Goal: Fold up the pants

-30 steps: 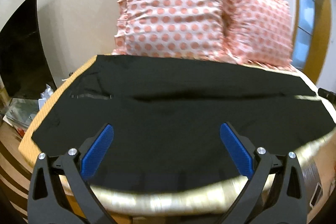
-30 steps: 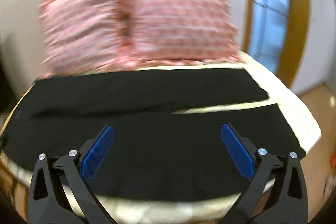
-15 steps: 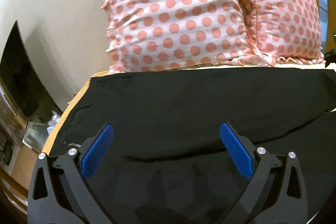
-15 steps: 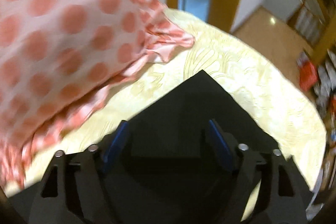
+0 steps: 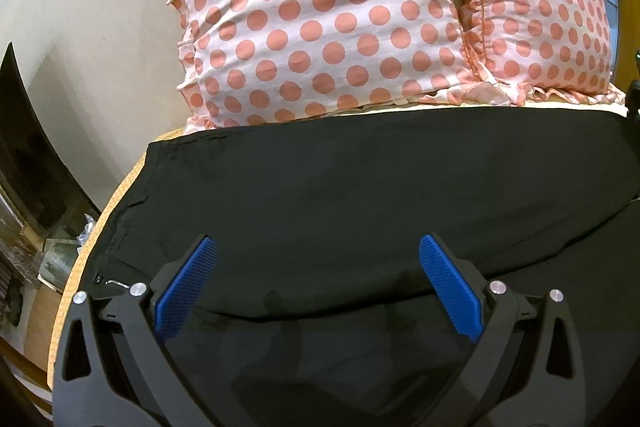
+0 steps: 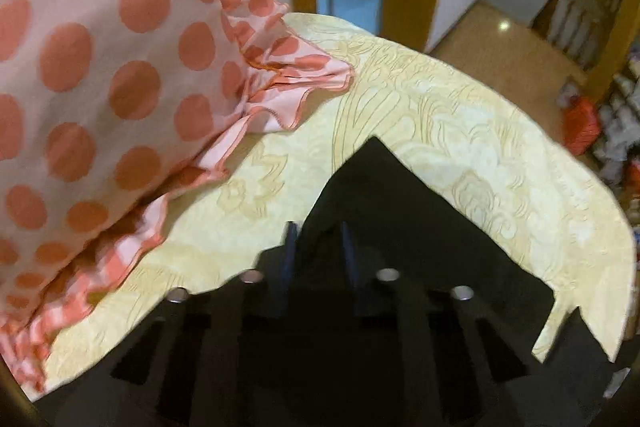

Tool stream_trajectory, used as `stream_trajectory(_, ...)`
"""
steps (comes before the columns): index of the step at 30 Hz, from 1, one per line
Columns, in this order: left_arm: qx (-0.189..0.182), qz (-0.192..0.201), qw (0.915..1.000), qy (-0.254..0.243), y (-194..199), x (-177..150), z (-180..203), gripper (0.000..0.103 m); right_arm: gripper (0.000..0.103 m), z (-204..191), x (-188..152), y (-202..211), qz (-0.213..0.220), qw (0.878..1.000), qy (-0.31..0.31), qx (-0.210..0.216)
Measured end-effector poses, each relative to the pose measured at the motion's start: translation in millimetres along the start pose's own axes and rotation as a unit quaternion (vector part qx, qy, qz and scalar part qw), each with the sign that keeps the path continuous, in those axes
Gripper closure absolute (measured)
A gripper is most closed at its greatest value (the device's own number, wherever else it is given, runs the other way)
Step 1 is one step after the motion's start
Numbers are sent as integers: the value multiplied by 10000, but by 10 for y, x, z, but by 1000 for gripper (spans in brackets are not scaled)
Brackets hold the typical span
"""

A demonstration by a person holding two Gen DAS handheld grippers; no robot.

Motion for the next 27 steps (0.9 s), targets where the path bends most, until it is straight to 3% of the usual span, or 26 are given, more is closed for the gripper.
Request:
stream_trajectory(4,-123,-46,9999,47,42,0,-24,2,96,250,-185,166,227,9972,-292,643)
stream_trajectory(13,-194,-34,9986,495,167,120,-295,2,97,638,-842,784,846,9880,-320,1252)
stream_trajectory(20,-111,-132,9965,823,-7,439,-556,2,97,1058,-1470,1136,1125,9821,-520,1421)
stream_trajectory(23,-251,-146,9943,1028,-180,659,-633,2,98,1199,-1596,1172,1211,9819,-625,1315)
stream_trajectory(27,31,-389,9938,1041,-622,950,-607,2,98,1287,-1633,1127,1207,9829,-580,1267)
Point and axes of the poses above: each gripper's, at about its wrist camera, not at the fingertips, and y roughly against the way its jaws point, z to its right, x to its top, the point moved 2 cm from there along -y, roughly the way its jaws point, and after that the axes turned 12 degrees about y, right-handed, at the moved point
